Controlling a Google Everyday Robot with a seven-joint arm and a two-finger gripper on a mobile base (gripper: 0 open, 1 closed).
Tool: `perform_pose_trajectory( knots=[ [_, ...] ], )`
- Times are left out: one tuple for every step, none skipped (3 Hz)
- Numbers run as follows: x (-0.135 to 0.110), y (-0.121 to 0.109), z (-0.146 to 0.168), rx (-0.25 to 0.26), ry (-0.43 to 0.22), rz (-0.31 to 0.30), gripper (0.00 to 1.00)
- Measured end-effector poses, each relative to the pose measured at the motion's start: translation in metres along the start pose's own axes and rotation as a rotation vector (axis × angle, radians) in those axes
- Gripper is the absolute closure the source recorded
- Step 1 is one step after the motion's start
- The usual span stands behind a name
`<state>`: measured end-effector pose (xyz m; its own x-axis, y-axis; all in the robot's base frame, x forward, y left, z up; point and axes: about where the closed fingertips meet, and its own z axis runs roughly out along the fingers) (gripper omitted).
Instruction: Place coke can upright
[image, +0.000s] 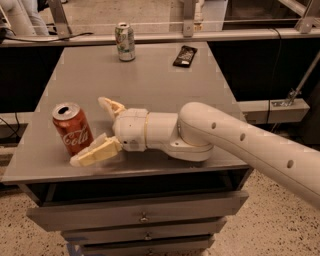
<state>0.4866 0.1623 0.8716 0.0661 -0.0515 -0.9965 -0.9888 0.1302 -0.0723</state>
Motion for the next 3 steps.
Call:
perform_pose_trajectory(
  knots=[
    [0.008,0.007,0.017,-0.024,0.009,-0.001,0.0],
    [0.016,0.01,0.028,-0.03,0.031,-0.002,0.16],
    [0.017,0.007,0.028,-0.023,0.057,-0.012,0.41]
  ],
)
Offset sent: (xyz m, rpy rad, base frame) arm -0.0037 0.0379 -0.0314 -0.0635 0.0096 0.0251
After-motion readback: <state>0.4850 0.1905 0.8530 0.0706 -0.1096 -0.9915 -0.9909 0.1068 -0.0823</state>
